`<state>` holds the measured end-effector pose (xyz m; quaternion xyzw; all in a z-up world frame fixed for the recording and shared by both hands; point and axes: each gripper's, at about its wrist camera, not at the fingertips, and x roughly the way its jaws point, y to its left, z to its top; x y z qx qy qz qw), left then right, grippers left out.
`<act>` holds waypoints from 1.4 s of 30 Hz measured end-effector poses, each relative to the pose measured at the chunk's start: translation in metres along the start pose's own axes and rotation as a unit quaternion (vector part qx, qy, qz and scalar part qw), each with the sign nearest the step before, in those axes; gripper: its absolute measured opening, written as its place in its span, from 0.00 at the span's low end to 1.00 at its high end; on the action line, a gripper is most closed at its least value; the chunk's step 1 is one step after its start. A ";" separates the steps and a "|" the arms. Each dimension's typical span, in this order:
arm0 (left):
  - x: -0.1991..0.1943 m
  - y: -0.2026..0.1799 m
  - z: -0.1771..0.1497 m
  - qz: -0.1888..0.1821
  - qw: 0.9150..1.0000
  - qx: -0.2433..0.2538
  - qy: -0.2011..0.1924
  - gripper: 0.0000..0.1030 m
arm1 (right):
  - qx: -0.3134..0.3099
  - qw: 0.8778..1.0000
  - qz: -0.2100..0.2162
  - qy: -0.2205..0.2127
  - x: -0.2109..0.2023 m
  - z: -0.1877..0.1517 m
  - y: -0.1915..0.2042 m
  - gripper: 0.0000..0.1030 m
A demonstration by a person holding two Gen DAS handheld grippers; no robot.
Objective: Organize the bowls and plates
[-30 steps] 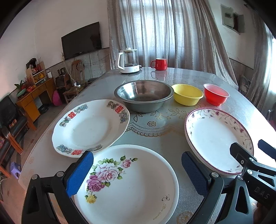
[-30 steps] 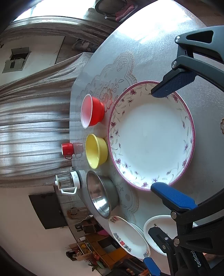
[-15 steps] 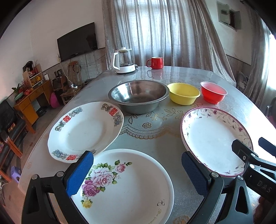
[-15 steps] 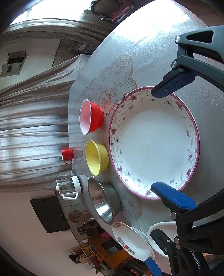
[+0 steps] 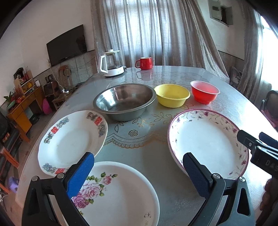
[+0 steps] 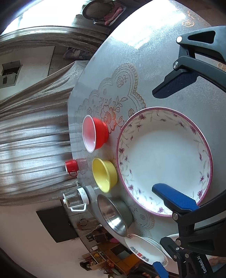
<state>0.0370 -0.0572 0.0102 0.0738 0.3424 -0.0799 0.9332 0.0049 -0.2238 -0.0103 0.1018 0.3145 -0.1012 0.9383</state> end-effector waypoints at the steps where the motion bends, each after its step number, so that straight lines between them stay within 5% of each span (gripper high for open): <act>1: 0.002 -0.002 0.002 -0.005 1.000 0.004 0.003 1.00 | 0.006 1.000 0.001 0.001 0.000 0.002 -0.005 0.96; 5: 0.008 -0.009 0.009 -0.021 1.000 0.014 0.008 0.99 | 0.029 0.999 0.011 0.017 0.008 0.011 -0.023 0.91; 8: 0.020 -0.010 0.016 -0.080 0.996 0.009 0.038 0.94 | 0.036 0.999 0.015 0.031 0.016 0.014 -0.033 0.83; 16: 0.051 -0.008 0.033 -0.158 0.983 -0.021 0.092 0.57 | 0.077 0.993 0.023 0.081 0.040 0.005 -0.060 0.43; 19: 0.065 -0.008 0.037 -0.167 0.979 -0.026 0.114 0.40 | 0.088 0.990 0.042 0.098 0.047 0.001 -0.064 0.36; 21: 0.073 -0.008 0.038 -0.175 0.976 -0.025 0.125 0.38 | 0.091 0.989 0.051 0.108 0.052 -0.002 -0.063 0.33; 24: 0.081 -0.017 0.037 -0.181 0.973 -0.007 0.143 0.28 | 0.085 0.988 0.064 0.109 0.052 -0.003 -0.060 0.28; 35: 0.086 -0.020 0.024 -0.194 0.968 -0.005 0.157 0.24 | 0.049 0.991 0.049 0.115 0.054 -0.003 -0.044 0.28; 42: 0.082 0.002 0.026 -0.178 0.971 -0.026 0.156 0.24 | 0.037 0.989 0.075 0.124 0.054 -0.006 -0.030 0.28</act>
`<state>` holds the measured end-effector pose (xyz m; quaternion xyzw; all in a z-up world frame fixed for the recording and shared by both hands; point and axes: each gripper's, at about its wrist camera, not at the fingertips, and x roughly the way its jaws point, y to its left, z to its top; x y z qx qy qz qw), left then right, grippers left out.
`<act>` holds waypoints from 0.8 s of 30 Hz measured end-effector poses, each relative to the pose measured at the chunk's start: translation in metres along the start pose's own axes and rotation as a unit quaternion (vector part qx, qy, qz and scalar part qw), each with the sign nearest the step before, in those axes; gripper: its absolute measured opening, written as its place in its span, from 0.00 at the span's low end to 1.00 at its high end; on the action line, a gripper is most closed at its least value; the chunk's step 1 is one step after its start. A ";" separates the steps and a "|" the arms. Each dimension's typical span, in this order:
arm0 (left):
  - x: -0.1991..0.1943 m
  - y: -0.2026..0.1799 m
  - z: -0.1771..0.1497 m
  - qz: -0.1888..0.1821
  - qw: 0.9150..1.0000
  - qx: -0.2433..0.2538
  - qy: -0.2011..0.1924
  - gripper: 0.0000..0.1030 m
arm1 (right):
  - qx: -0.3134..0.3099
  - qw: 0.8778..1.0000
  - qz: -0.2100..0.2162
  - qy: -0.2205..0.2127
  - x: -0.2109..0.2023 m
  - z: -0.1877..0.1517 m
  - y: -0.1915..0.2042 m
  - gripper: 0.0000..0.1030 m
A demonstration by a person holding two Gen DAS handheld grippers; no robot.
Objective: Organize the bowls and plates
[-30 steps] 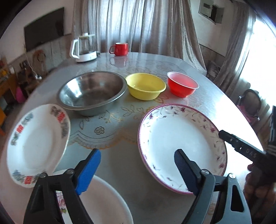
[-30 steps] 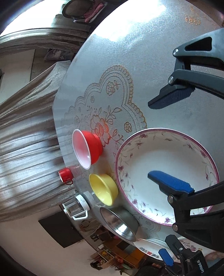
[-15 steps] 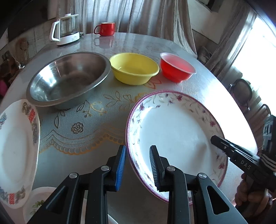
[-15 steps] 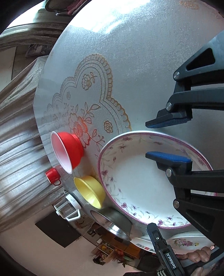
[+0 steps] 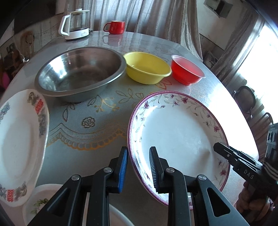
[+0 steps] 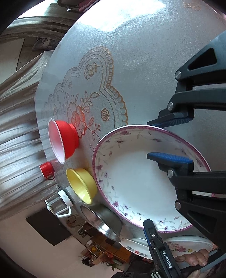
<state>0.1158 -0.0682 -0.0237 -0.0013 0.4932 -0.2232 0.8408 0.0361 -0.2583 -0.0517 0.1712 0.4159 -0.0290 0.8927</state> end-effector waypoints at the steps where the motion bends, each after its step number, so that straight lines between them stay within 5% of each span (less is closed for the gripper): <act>1: -0.002 0.002 -0.001 0.003 1.000 -0.001 -0.001 0.24 | -0.001 1.000 0.006 0.002 0.001 0.000 0.002 0.28; 18: -0.017 0.037 -0.011 0.031 0.999 -0.027 -0.021 0.24 | -0.049 0.999 0.010 0.004 0.020 0.005 0.043 0.28; 24: -0.026 0.047 -0.018 0.011 0.998 -0.047 -0.028 0.25 | -0.064 0.998 -0.007 0.004 0.022 0.003 0.050 0.29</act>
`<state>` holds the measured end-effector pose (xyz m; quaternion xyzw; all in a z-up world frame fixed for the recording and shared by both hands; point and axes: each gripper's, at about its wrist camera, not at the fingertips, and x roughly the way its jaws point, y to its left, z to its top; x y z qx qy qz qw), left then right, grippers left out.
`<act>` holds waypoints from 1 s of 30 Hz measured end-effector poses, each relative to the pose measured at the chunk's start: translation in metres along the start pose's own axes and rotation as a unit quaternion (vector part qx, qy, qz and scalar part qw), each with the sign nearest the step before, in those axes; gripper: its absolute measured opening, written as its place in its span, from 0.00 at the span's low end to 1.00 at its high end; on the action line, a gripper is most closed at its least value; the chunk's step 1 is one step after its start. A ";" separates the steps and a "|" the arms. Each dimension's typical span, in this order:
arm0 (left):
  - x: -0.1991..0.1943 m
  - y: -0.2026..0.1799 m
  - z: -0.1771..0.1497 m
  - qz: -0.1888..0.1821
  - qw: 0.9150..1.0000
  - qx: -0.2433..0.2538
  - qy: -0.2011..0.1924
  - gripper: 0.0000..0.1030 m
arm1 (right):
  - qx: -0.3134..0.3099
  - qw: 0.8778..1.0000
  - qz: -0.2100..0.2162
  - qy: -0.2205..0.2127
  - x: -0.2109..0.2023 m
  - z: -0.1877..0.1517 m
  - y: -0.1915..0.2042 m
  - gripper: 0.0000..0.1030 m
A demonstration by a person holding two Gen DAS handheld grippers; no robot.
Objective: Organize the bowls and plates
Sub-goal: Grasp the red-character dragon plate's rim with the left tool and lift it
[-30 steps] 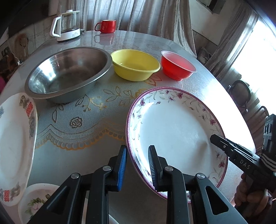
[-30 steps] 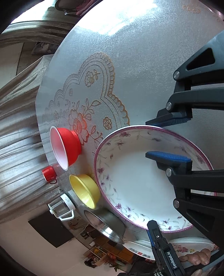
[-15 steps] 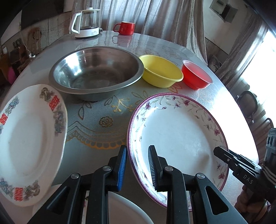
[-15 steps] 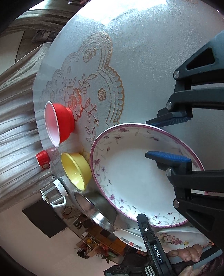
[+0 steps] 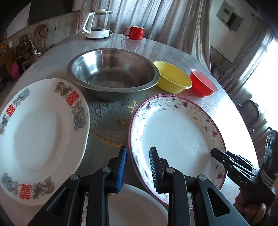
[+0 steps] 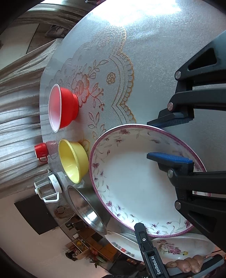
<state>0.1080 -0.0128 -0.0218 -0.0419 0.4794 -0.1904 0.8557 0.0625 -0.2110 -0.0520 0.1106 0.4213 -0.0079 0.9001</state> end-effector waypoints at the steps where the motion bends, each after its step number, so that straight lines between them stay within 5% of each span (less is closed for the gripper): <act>1: -0.003 0.001 -0.001 -0.001 1.000 -0.001 -0.002 0.25 | 0.000 1.000 0.000 0.002 0.000 0.000 0.000 0.29; 9: -0.047 0.025 -0.006 -0.016 0.998 -0.026 -0.058 0.33 | -0.008 0.999 -0.015 -0.031 -0.025 0.004 0.002 0.33; 16: -0.093 0.082 -0.019 0.017 0.989 -0.098 -0.111 0.34 | -0.063 0.991 0.112 -0.023 -0.032 0.015 0.052 0.36; 21: -0.110 0.133 -0.037 0.049 0.979 -0.156 -0.124 0.34 | -0.163 0.963 0.217 0.003 -0.028 0.008 0.126 0.36; 26: -0.109 0.162 -0.056 0.076 0.972 -0.187 -0.117 0.34 | -0.235 0.946 0.221 0.030 -0.001 0.002 0.188 0.36; 30: -0.109 0.181 -0.064 0.074 0.966 -0.218 -0.120 0.38 | -0.160 0.952 0.254 0.064 0.028 0.022 0.190 0.36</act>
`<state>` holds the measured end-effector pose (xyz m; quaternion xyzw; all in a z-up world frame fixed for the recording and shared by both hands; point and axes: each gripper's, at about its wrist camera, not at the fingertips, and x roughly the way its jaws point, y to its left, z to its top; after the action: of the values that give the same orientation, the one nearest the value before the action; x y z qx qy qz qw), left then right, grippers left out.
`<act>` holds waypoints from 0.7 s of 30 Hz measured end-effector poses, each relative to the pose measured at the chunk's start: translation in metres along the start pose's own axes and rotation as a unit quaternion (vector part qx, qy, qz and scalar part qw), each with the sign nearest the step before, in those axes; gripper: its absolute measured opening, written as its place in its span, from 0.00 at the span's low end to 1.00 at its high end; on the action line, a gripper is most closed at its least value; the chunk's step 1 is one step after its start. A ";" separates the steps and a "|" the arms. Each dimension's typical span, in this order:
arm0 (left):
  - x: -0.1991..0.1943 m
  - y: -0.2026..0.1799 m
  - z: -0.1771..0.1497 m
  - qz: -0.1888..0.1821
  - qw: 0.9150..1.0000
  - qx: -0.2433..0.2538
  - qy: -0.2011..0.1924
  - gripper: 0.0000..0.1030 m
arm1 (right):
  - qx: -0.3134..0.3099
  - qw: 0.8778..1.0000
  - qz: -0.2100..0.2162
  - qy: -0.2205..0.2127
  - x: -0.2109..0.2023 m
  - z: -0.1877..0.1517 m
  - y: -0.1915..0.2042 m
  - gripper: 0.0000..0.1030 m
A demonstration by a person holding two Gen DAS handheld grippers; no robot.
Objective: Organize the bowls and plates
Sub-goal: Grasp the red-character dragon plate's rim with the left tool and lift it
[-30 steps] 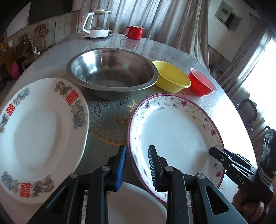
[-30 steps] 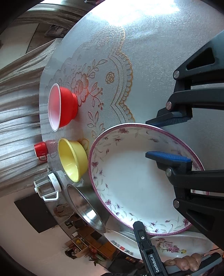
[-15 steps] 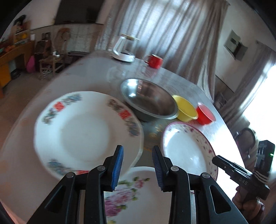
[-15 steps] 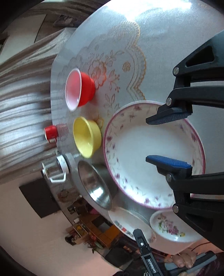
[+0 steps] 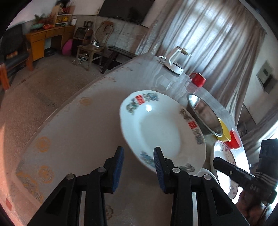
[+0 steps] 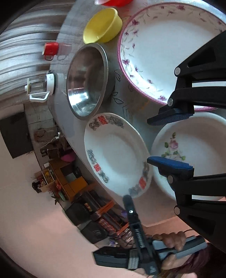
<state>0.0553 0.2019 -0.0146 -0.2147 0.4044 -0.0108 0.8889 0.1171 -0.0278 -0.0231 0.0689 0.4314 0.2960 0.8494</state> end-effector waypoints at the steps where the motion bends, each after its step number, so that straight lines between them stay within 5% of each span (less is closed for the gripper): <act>1: 0.002 0.005 0.001 0.003 1.000 -0.008 -0.001 0.40 | 0.013 1.000 0.002 0.001 0.004 0.004 -0.005 0.36; 6: 0.014 0.017 0.014 0.014 1.000 -0.019 -0.002 0.40 | 0.042 0.999 -0.022 0.011 0.029 0.019 -0.014 0.36; 21: 0.083 -0.007 0.059 0.026 0.997 0.060 0.035 0.31 | 0.033 0.997 -0.042 0.051 0.082 0.053 -0.023 0.36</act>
<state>0.1551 0.2017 -0.0374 -0.1494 0.4395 -0.0194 0.8855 0.2048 0.0069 -0.0556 0.0633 0.4860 0.2484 0.8355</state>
